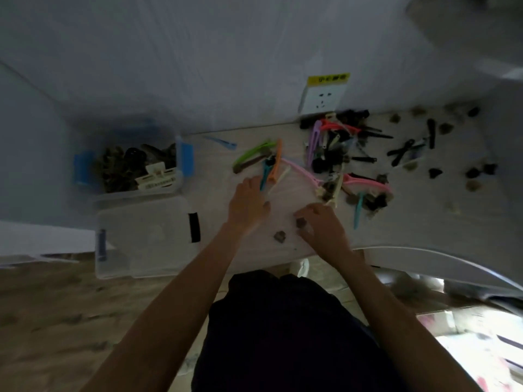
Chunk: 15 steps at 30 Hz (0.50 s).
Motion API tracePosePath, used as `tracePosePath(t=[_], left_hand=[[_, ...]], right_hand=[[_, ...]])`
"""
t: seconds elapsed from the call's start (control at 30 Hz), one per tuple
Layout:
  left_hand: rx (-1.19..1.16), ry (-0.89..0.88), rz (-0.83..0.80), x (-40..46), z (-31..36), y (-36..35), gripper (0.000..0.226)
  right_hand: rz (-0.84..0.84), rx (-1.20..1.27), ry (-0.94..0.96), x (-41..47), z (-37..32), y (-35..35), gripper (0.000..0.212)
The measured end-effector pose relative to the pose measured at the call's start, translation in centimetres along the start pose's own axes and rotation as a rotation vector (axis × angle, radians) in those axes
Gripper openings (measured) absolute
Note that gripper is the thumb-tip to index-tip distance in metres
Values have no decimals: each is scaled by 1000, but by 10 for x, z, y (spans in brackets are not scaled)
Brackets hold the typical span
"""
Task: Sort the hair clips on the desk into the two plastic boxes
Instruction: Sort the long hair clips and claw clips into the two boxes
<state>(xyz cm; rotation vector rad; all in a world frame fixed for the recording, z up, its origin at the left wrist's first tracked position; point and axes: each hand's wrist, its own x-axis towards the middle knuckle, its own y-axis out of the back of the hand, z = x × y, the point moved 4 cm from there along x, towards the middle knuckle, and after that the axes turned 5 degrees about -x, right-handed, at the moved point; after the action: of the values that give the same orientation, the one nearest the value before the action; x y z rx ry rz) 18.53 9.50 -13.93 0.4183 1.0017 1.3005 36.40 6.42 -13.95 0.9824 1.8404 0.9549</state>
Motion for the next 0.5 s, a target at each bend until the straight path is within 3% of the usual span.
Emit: tracePosePath(t=[0.13, 0.27, 0.37, 0.5], left_hand=[[-8, 33, 64, 4, -8, 1, 43], [-5, 107, 134, -5, -26, 6, 38], [2, 144, 153, -9, -35, 8, 37], [1, 168, 191, 8, -26, 14, 43]], right_hand=[[43, 113, -30, 24, 3, -1, 14], [27, 41, 0, 48, 4, 15, 25], [129, 44, 24, 65, -1, 38, 26], [153, -224, 27, 98, -13, 56, 29]])
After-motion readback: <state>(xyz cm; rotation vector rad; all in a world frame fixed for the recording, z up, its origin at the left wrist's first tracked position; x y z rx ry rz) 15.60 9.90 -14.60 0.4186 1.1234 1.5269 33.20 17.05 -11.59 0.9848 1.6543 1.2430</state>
